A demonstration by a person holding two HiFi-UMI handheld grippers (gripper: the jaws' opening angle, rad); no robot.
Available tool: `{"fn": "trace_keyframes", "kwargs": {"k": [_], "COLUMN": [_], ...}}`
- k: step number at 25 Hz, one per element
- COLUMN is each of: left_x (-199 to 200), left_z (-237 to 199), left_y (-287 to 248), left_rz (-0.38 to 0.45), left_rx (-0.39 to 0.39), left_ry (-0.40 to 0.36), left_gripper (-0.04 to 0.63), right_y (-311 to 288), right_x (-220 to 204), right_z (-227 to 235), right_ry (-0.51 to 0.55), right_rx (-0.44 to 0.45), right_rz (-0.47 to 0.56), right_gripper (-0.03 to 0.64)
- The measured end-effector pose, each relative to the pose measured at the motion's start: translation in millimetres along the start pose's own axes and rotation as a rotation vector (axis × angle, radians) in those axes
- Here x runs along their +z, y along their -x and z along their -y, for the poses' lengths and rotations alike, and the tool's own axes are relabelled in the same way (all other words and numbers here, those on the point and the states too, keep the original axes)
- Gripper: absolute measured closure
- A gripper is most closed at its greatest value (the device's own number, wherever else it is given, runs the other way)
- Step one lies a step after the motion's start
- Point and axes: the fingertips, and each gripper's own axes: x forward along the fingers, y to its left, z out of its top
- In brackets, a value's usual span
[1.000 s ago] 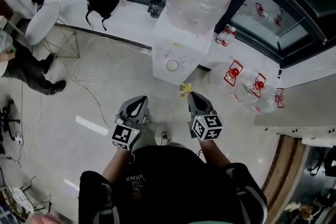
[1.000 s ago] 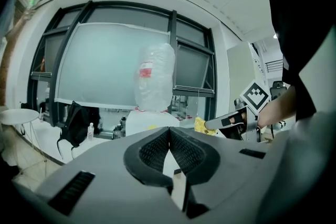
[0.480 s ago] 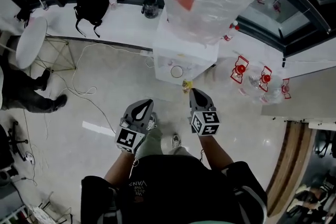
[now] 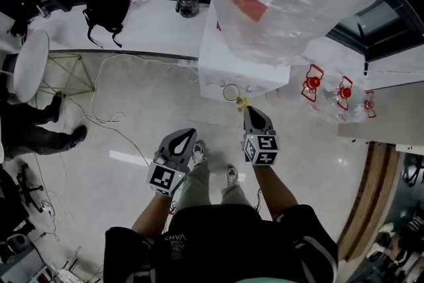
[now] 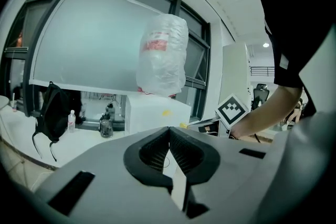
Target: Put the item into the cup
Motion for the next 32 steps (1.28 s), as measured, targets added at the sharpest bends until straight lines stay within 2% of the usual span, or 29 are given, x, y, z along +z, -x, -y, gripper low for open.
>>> {"fn": "trace_keyframes", "kwargs": {"k": [9,16,32], "left_x": [-29,-57,-93], "left_z": [-39,-59,-79], "left_y": [-27,-42,-63], "left_rz": [-0.017,-0.028,-0.053], "left_rx": [-0.026,-0.018,-0.029], "left_ry": [0.009,0.048,0.038], "left_gripper": [0.575,0.575,0.575], "right_y": [-71,-120,-194], "right_x": [-38,-70,-132], "right_z": [13,29,57], "right_ry": [0.005,-0.014,0.005], "right_rx": [-0.038,-0.075,-0.116], "right_rz": [-0.068,-0.101,-0.179], "right_gripper": [0.572,0.572,0.571]}}
